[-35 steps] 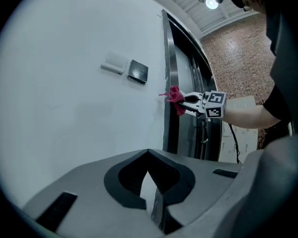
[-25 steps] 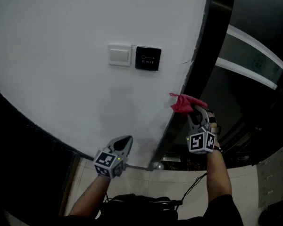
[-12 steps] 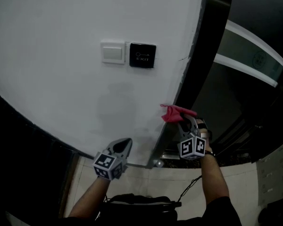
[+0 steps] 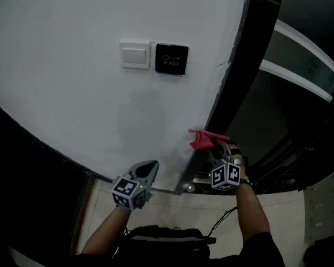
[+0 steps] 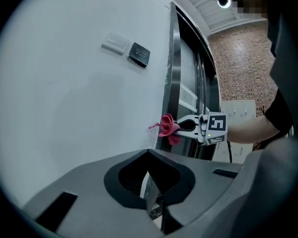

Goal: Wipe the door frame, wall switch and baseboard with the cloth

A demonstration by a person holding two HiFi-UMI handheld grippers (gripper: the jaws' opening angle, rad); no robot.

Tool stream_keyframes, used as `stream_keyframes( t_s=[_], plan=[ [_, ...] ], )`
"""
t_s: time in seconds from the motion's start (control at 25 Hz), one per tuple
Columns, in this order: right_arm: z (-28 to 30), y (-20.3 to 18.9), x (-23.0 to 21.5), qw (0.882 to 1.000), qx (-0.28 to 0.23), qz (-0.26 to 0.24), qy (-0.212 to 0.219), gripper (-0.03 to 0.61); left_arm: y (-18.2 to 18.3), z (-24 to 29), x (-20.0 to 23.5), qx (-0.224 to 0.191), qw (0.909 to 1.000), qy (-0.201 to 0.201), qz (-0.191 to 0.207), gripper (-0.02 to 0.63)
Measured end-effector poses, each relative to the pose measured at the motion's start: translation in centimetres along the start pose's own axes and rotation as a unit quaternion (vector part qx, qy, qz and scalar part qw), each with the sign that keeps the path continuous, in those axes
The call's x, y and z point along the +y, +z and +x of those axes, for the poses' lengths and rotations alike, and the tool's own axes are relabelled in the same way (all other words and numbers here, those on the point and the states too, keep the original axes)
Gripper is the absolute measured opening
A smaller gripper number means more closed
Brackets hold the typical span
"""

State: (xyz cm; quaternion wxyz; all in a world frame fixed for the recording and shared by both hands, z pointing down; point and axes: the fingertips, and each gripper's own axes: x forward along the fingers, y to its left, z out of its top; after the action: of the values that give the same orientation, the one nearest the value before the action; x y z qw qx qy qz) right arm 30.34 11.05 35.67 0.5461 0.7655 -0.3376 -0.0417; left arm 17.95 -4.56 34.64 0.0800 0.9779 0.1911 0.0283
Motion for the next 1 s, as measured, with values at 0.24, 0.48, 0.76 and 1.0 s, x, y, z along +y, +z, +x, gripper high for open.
stream_keyframes(
  t_s=[0.24,0.48,0.76,1.0],
  plan=[
    [1.2,-1.5,3.6,0.999,0.015,-0.001,0.04,0.061,-0.4,0.0,0.5,0.005,1.0,0.006,0.0,0.003],
    [1.9,-1.9,5.1,0.998,0.019,0.007,0.055,0.061,0.1,-0.4,1.7,0.001,0.9999,0.017,0.001,0.003],
    [3.0,-3.3,8.1,0.995,0.038,0.01,0.092,0.061,0.4,-0.9,2.9,-0.006,0.9995,0.031,0.002,0.003],
    [3.6,-4.1,9.6,0.992,0.05,0.02,0.112,0.061,0.6,-0.8,2.6,-0.008,0.9995,0.029,0.004,0.003]
  ],
)
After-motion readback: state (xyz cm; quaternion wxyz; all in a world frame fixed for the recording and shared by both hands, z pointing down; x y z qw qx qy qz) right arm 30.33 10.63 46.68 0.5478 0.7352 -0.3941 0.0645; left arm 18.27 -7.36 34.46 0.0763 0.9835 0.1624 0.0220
